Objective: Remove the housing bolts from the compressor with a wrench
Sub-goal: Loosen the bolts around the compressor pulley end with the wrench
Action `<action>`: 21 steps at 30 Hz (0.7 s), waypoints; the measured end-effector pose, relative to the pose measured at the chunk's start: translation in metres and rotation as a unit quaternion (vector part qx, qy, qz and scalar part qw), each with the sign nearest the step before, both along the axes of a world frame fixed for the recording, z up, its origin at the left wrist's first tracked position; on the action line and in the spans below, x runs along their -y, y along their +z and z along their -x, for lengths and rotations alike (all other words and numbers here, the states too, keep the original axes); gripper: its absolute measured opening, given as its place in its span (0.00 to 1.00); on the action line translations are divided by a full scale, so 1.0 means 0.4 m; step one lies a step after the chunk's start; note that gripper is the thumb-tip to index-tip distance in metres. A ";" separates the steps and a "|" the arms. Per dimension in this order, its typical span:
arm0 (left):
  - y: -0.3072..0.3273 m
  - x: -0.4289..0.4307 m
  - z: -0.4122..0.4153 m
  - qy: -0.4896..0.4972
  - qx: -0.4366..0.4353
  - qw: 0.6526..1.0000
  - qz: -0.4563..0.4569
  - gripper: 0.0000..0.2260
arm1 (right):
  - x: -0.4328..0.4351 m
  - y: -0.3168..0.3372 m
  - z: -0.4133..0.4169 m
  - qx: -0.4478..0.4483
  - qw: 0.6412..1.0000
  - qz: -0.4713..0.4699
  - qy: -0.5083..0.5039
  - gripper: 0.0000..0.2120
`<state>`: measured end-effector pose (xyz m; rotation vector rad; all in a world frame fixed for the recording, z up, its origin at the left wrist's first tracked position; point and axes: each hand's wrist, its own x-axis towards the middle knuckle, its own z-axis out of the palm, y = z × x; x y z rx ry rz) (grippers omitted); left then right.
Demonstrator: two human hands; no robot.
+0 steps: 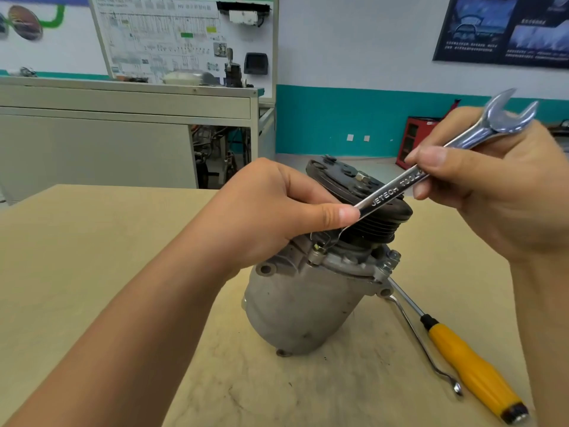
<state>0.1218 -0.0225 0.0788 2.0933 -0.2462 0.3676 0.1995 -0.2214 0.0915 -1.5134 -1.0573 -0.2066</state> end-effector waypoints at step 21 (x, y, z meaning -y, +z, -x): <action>0.009 -0.024 0.001 0.030 -0.031 0.999 -0.011 0.11 | 0.011 -0.001 -0.004 -0.002 0.999 0.004 0.045 0.03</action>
